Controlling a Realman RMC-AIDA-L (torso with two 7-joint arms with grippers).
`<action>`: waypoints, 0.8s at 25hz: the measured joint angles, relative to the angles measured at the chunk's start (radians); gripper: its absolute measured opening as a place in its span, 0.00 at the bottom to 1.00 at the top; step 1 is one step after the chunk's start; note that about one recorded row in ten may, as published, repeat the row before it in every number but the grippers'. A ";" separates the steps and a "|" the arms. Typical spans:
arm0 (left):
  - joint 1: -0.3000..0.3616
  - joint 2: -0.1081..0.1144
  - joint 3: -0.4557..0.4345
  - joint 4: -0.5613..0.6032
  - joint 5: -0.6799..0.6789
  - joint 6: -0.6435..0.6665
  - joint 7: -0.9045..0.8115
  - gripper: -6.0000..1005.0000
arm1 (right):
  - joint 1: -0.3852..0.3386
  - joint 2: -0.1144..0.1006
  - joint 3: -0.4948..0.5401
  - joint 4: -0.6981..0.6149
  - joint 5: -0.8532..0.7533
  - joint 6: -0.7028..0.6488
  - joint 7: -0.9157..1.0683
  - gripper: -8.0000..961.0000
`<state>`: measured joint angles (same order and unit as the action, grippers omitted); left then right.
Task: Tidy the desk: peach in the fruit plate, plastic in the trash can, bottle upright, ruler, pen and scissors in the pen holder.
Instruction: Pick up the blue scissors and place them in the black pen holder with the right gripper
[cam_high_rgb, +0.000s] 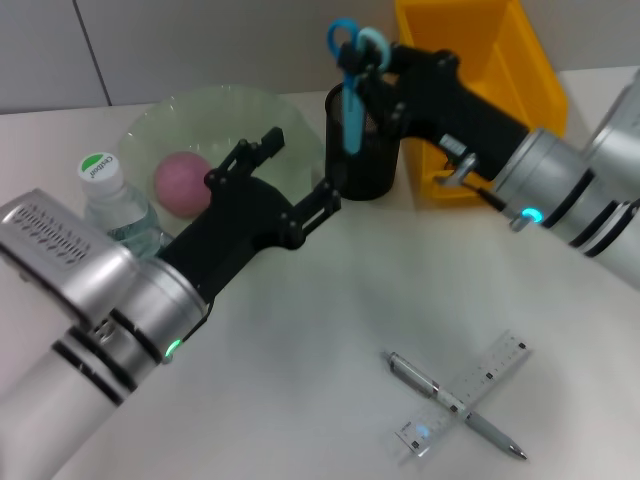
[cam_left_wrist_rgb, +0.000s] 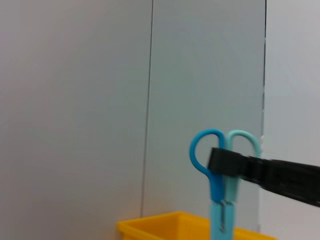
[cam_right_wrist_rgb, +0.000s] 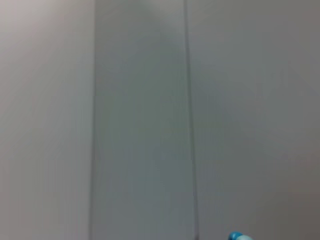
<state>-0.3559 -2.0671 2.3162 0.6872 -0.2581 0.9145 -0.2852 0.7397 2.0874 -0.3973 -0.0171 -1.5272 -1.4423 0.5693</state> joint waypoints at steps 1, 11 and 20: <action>0.008 0.002 -0.002 0.000 0.020 0.015 -0.020 0.80 | -0.002 -0.001 0.007 -0.017 0.000 0.000 0.012 0.12; 0.050 0.035 -0.119 -0.032 0.411 0.152 -0.349 0.80 | 0.015 -0.004 0.072 -0.095 0.012 0.039 0.039 0.14; 0.067 0.045 -0.207 -0.096 0.564 0.216 -0.497 0.80 | 0.049 0.003 0.073 -0.075 0.076 0.127 -0.041 0.15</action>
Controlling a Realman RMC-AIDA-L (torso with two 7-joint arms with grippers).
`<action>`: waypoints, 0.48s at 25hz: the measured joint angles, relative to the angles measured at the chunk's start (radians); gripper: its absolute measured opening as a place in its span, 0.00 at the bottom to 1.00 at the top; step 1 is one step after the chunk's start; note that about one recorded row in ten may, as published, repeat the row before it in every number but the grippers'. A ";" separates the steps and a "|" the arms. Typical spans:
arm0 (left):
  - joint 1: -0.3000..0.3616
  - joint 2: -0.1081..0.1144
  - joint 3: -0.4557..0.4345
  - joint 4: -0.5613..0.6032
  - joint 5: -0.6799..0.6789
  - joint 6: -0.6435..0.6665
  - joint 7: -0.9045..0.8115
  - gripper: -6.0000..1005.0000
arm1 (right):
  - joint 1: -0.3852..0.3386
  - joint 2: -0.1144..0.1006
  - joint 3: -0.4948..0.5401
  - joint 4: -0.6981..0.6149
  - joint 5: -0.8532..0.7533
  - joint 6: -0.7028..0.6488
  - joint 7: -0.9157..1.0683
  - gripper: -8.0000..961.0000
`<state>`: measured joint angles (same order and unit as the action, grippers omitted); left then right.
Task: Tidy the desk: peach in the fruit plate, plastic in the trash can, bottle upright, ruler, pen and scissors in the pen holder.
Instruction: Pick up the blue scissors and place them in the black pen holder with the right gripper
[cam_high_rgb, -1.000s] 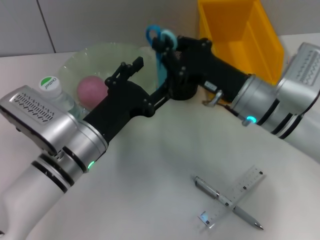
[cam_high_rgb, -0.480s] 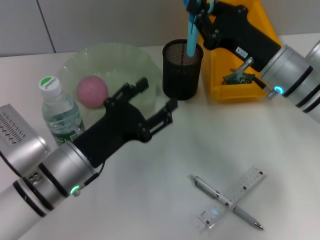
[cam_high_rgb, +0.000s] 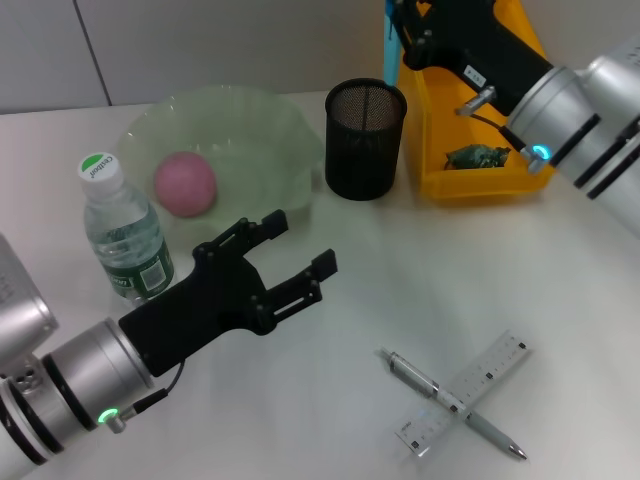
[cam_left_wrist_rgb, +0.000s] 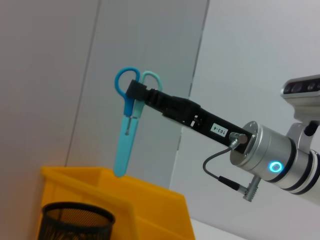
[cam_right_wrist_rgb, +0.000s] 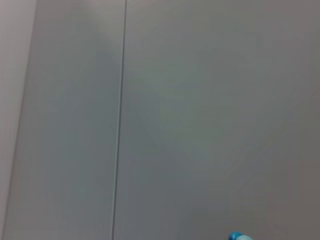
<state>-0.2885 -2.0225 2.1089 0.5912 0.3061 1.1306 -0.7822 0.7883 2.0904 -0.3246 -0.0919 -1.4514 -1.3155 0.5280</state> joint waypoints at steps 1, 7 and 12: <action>0.001 0.001 -0.004 -0.003 0.001 0.004 -0.006 0.80 | 0.005 0.000 0.000 0.005 0.003 0.013 -0.005 0.15; 0.009 0.001 -0.015 -0.007 0.009 0.014 -0.022 0.80 | 0.033 0.001 -0.008 0.025 0.005 0.125 -0.011 0.16; 0.012 0.001 -0.015 -0.008 0.010 0.016 -0.029 0.80 | 0.054 0.001 -0.012 0.050 0.004 0.201 -0.014 0.17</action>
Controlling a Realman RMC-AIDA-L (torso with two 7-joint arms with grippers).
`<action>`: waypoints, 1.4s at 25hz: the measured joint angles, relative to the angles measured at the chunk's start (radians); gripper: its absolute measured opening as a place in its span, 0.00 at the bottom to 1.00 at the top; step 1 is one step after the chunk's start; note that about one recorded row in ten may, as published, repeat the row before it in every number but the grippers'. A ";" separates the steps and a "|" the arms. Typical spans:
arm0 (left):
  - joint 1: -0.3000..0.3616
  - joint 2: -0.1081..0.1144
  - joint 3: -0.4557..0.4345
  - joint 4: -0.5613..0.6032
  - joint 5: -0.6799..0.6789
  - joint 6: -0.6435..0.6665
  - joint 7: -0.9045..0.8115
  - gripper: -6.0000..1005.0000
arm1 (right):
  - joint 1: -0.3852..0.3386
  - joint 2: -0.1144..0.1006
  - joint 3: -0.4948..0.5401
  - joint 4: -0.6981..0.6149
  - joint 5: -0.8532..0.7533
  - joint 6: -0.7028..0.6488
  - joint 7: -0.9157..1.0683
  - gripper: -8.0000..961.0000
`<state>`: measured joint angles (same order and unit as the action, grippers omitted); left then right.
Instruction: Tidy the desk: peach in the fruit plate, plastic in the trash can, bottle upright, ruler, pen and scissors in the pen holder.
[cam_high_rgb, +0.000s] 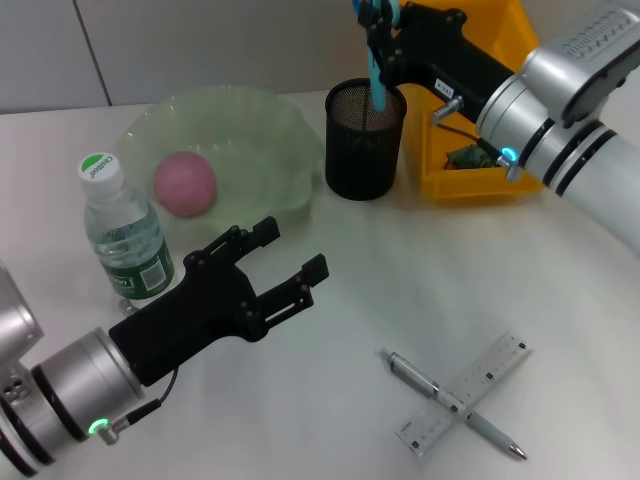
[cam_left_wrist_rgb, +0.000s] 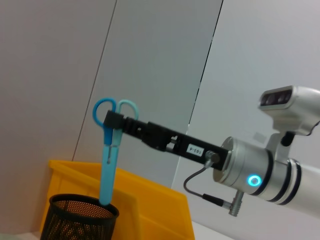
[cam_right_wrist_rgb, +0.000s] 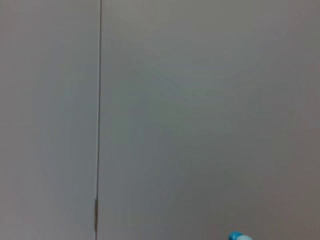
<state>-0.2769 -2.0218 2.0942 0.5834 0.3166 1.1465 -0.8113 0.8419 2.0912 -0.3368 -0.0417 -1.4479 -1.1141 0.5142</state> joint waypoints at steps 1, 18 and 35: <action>0.002 0.000 0.000 -0.001 0.001 0.003 -0.003 0.80 | 0.000 0.000 0.000 0.000 0.000 0.000 0.000 0.17; 0.017 0.001 -0.004 -0.050 0.003 0.098 -0.005 0.80 | 0.016 0.001 -0.006 0.027 -0.006 0.057 -0.018 0.19; 0.018 0.018 -0.003 -0.051 0.014 0.103 -0.017 0.80 | -0.028 0.001 0.030 0.041 0.040 -0.080 -0.032 0.65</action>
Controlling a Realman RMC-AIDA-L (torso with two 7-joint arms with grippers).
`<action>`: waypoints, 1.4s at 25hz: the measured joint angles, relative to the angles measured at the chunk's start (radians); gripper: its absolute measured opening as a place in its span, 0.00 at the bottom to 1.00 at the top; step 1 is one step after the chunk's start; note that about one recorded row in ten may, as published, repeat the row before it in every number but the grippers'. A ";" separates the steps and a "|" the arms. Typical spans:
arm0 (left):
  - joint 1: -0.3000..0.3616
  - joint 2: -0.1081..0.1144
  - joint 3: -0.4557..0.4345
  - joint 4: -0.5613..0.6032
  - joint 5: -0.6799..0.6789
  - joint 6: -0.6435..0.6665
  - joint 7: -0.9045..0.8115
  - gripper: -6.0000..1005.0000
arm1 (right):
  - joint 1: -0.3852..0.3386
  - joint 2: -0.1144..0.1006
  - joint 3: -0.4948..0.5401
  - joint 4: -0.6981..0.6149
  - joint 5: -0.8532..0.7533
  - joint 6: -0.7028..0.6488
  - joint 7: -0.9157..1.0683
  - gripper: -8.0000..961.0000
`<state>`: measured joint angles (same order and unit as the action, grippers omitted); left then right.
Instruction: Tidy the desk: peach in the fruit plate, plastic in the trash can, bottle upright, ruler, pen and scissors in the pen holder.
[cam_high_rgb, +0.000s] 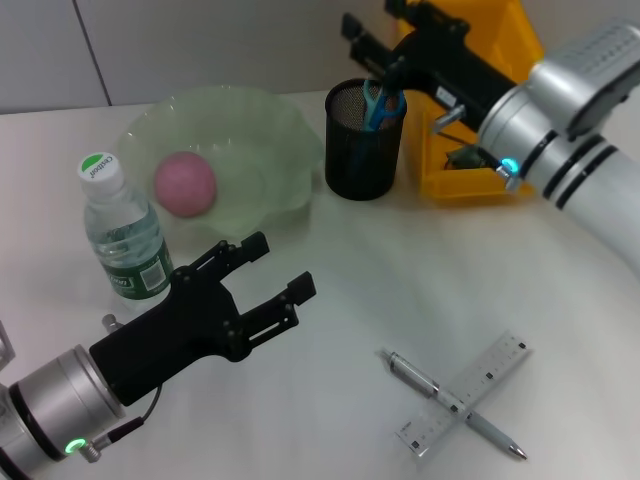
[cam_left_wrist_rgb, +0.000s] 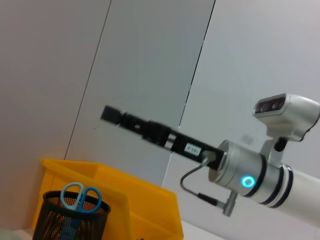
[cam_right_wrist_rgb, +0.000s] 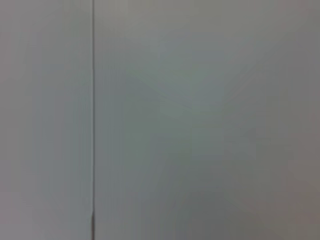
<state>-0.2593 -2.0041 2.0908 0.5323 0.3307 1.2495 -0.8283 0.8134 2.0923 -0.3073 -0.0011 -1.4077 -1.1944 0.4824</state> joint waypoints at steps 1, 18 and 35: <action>0.000 0.000 0.000 0.000 0.000 0.000 0.000 0.80 | 0.000 0.000 0.000 0.000 0.000 0.000 0.000 0.65; 0.021 0.037 -0.086 -0.002 0.157 0.062 -0.063 0.80 | -0.179 -0.014 -0.331 -0.272 0.026 -0.284 0.502 0.75; 0.033 0.074 -0.378 -0.018 0.572 0.212 -0.233 0.80 | -0.135 -0.121 -0.534 -0.887 -0.710 -0.858 1.067 0.86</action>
<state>-0.2265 -1.9300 1.7125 0.5141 0.9031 1.4615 -1.0614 0.6787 1.9709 -0.8410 -0.8879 -2.1176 -2.0527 1.5496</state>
